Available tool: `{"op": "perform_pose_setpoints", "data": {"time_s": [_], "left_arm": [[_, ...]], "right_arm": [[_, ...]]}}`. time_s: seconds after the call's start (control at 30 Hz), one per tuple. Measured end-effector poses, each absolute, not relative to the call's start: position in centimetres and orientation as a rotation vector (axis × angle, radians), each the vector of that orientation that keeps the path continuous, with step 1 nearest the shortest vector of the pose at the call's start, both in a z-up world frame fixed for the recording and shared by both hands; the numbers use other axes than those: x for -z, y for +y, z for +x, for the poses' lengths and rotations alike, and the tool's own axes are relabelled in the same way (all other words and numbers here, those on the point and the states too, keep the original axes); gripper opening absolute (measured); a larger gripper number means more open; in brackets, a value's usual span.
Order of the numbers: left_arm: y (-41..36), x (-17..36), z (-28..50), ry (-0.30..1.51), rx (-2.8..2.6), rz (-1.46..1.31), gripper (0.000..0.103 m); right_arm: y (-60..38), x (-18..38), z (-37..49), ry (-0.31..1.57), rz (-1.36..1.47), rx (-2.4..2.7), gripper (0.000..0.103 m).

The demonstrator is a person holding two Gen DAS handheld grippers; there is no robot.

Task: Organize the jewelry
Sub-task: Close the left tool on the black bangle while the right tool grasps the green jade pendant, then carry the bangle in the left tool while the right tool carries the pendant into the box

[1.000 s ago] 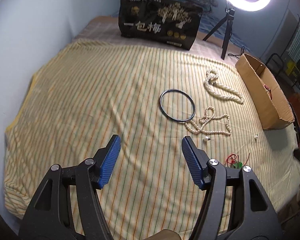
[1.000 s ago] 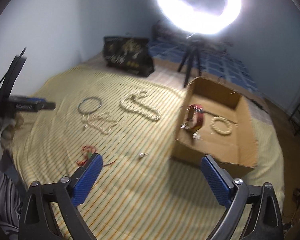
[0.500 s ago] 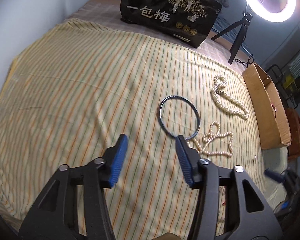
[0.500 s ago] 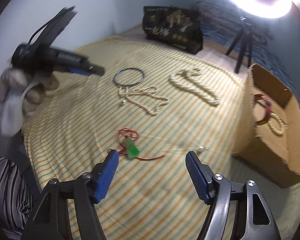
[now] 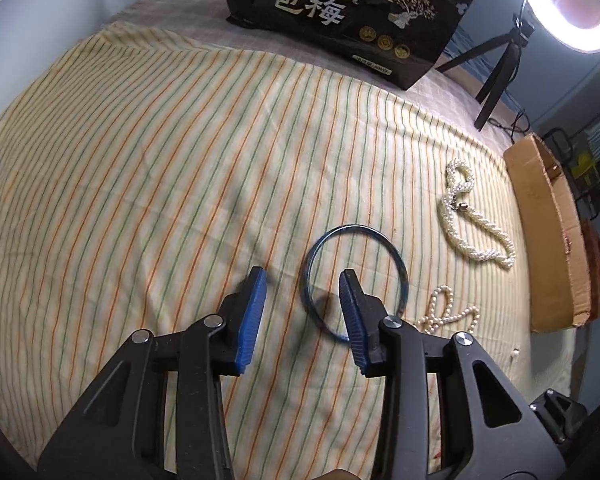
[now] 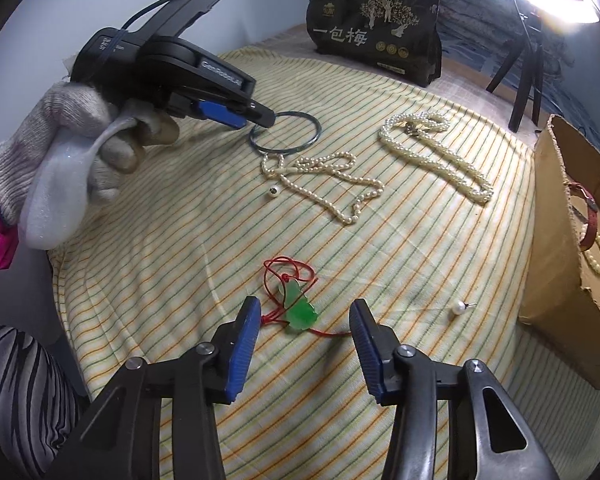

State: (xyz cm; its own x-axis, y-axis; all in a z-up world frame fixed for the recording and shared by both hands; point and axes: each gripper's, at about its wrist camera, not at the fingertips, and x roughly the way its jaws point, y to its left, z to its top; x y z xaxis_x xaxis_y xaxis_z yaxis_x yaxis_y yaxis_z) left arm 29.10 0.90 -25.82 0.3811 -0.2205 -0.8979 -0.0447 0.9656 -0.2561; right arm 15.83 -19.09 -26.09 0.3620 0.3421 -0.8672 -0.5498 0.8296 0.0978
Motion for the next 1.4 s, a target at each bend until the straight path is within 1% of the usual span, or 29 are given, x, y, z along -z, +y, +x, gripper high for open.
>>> {"op": "perform_pose_setpoints", "data": {"time_s": [0.13,0.23,0.3,0.37,0.4,0.6,0.67,0.7,0.87,1.13,1.4], "left_arm": [[0.4,26.1,29.3,1.177,0.101,-0.213,0.033],[0.2,26.4,29.4,1.171,0.088,-0.180,0.025],[0.1,26.4,29.5,1.167,0.086,-0.168,0.023],[0.0,26.4,29.5,1.161,0.084,-0.159,0.018],[0.0,26.5,29.6,1.159,0.083,-0.158,0.017],[0.1,26.5,29.6,1.150,0.080,-0.162,0.009],[0.2,26.5,29.6,1.149,0.080,-0.165,0.007],[0.2,26.5,29.5,1.149,0.079,-0.167,0.007],[0.2,26.3,29.4,1.148,0.086,-0.175,0.002],[0.5,25.4,28.4,1.132,0.098,-0.206,0.002],[0.8,22.8,26.7,1.087,0.131,-0.234,0.001]], "right_arm": [[-18.7,26.5,16.1,1.067,-0.228,-0.596,0.042],[-18.3,26.8,16.2,1.073,-0.236,-0.601,0.041],[-18.0,26.9,16.1,1.073,-0.243,-0.602,0.041],[-17.8,27.0,16.3,1.074,-0.251,-0.599,0.041],[-17.7,27.0,16.4,1.075,-0.255,-0.595,0.040],[-17.1,27.4,17.3,1.092,-0.280,-0.565,0.029],[-17.0,27.5,17.4,1.095,-0.293,-0.556,0.018],[-17.1,27.4,17.5,1.099,-0.287,-0.556,0.015],[-18.0,27.2,17.7,1.115,-0.217,-0.557,0.015],[-19.3,26.0,16.8,1.085,-0.163,-0.535,0.014],[-21.1,23.4,15.8,1.028,-0.108,-0.503,0.014]]}}
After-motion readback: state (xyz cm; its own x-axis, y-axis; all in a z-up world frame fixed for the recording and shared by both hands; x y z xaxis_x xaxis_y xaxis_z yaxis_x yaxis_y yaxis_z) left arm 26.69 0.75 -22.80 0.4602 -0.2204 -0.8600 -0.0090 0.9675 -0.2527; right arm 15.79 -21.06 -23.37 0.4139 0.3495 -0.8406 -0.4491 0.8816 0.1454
